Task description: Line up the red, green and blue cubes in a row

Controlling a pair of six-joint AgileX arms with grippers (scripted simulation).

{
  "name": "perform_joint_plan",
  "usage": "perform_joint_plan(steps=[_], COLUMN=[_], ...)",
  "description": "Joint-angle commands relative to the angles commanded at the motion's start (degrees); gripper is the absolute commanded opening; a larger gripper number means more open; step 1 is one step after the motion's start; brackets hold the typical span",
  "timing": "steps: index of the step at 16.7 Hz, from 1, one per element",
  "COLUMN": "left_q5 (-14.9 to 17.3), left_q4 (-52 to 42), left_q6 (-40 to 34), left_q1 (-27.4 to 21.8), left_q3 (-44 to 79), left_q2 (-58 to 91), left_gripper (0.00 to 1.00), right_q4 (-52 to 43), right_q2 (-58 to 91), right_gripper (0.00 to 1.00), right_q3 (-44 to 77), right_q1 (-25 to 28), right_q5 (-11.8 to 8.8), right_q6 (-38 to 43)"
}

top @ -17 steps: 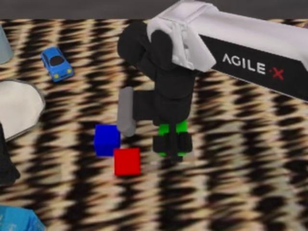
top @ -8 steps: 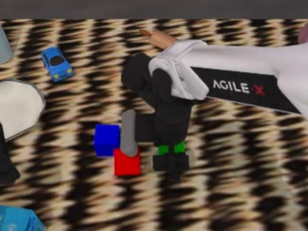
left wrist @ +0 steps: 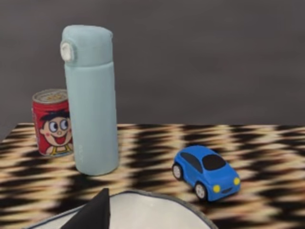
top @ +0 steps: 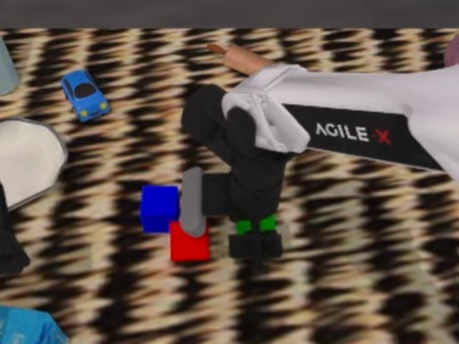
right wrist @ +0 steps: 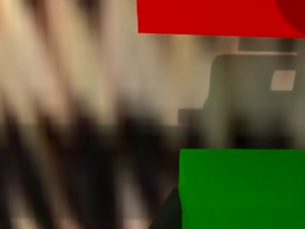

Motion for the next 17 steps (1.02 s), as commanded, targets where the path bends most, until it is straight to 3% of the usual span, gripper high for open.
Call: perform_joint_plan(steps=[10,17], left_q5=[0.0,0.0], left_q4=[0.0,0.0], left_q6=[0.0,0.0], left_q1=[0.0,0.0], left_q3=[0.0,0.0], left_q2=[0.0,0.0], left_gripper=[1.0,1.0], right_q4=[0.0,0.0], right_q2=[0.0,0.0], right_gripper=[0.98,1.0], right_q3=[0.0,0.0], right_q1=[0.0,0.0], right_q5=[0.0,0.0], right_q6=[0.0,0.0])
